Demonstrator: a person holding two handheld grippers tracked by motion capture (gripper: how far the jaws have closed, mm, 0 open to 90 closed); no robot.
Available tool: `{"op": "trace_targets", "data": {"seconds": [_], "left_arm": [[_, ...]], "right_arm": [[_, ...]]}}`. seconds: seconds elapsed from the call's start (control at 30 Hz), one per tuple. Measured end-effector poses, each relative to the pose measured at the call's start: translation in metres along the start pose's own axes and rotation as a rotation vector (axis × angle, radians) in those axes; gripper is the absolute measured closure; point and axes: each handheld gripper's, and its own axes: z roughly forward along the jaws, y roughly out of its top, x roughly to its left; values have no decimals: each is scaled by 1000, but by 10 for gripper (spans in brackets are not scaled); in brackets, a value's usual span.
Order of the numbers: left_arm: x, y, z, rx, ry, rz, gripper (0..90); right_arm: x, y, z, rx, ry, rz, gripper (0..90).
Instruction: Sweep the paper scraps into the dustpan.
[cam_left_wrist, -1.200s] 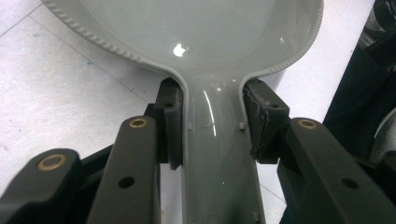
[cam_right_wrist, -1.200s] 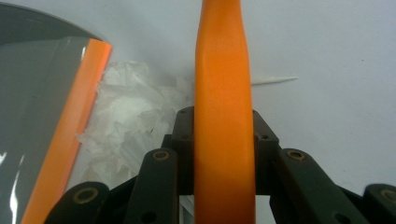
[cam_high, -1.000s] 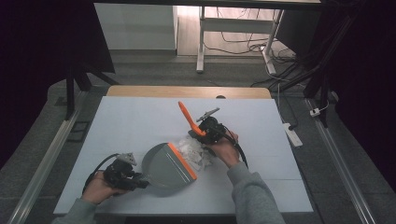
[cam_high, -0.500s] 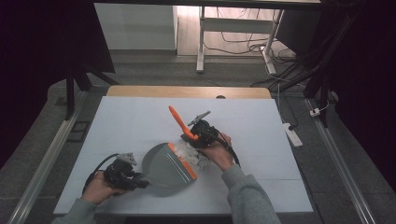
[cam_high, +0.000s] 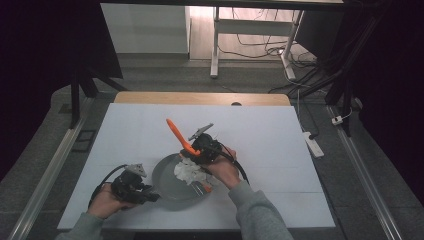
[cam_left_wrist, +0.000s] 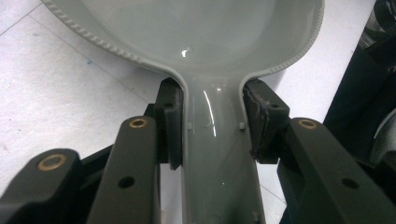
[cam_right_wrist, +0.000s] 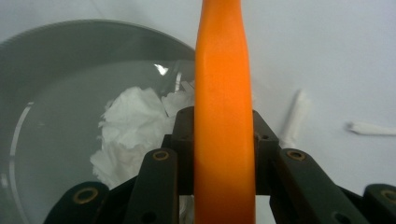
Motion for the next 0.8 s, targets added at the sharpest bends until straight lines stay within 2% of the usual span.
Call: {"op": "trace_targets", "data": {"seconds": [0.1,0.23,0.33,0.4,0.43,0.53,0.63,0.8], "left_arm": [[0,0,0,0,2,0,613],[-1,1,0,1,4,0,613],[-1,1,0,3,4,4,613],[-1,1,1,3,3,4,613],[-1,1,1,3,3,3,613],[-1,1,1,3,3,5,613],[-1,0,1,0,3,0,614],[-1,0,1,1,1,-1,613]], "right_arm": [[5,1,0,-13,15,-7,702],[13,3,-1,-34,61,-1,702],[20,5,-3,-59,121,2,702],[23,6,-8,-84,131,5,702],[22,7,-12,-96,126,9,702],[14,9,-22,-126,70,17,702],[3,7,-31,-139,20,34,703],[-18,2,-43,-160,-36,76,702]]}}
